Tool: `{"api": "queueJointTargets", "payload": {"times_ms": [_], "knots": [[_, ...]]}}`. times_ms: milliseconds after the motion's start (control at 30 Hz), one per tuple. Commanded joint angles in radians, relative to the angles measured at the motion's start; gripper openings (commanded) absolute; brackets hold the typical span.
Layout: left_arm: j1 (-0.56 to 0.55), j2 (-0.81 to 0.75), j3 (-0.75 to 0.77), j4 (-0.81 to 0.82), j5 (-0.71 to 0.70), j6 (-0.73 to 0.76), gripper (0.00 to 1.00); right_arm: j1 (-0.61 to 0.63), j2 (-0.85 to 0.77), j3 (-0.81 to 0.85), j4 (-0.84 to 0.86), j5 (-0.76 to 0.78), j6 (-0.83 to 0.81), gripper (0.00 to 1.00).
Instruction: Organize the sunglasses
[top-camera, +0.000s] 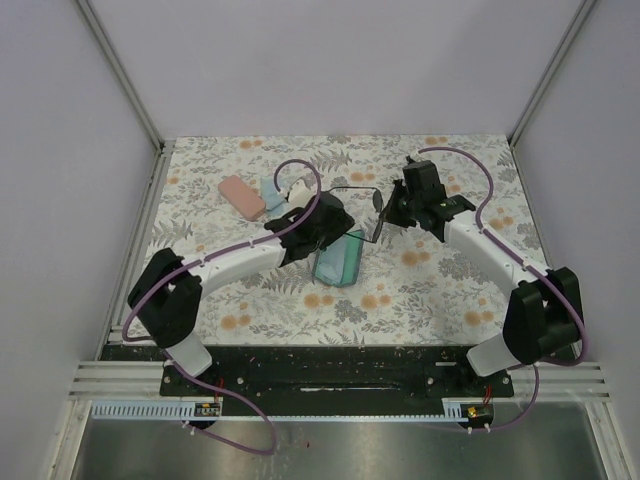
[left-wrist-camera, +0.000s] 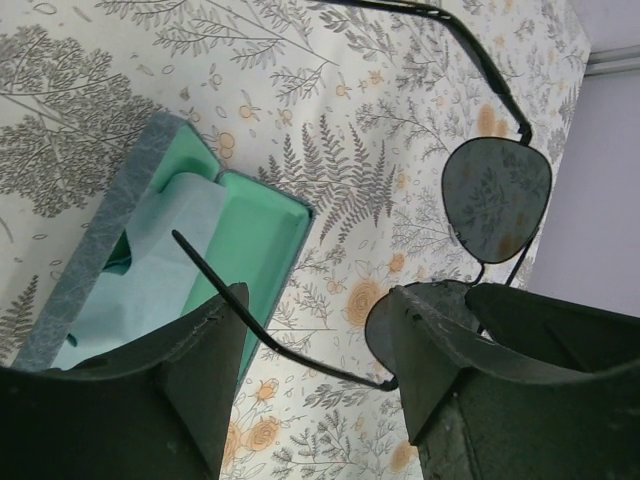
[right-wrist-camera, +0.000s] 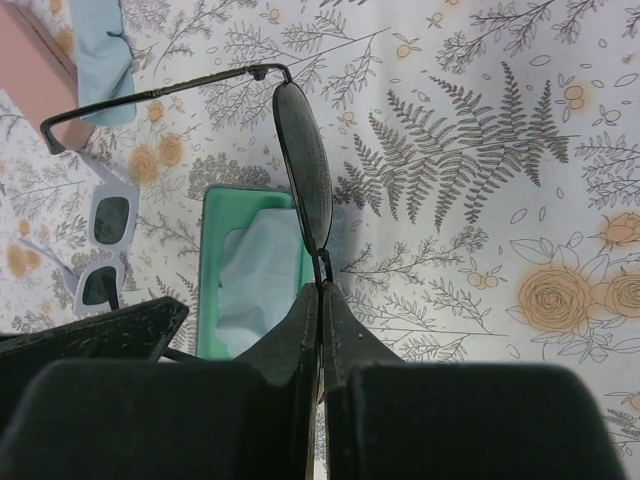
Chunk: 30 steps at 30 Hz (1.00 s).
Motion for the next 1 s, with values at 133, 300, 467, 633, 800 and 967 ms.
{"api": "queueJointTargets", "payload": {"times_ms": [133,300,467,633,800,967], "knots": [[0.001,0.067,0.163,0.002,-0.023,0.046,0.62,0.048,-0.047,-0.015,0.056,-0.123,-0.078,0.00],[0.009,0.101,0.202,-0.043,-0.035,0.037,0.63,0.063,-0.072,-0.058,0.090,-0.213,-0.129,0.00],[0.009,0.155,0.275,-0.083,-0.018,0.106,0.63,0.069,-0.072,-0.069,0.082,-0.265,-0.170,0.00],[0.009,0.253,0.423,-0.181,0.051,0.226,0.64,0.069,-0.066,-0.069,0.079,-0.357,-0.208,0.00],[0.009,0.336,0.530,-0.256,0.095,0.286,0.63,0.074,-0.049,-0.067,0.081,-0.437,-0.233,0.00],[0.010,0.331,0.514,-0.253,0.098,0.269,0.64,0.080,-0.036,-0.054,0.053,-0.370,-0.207,0.00]]}}
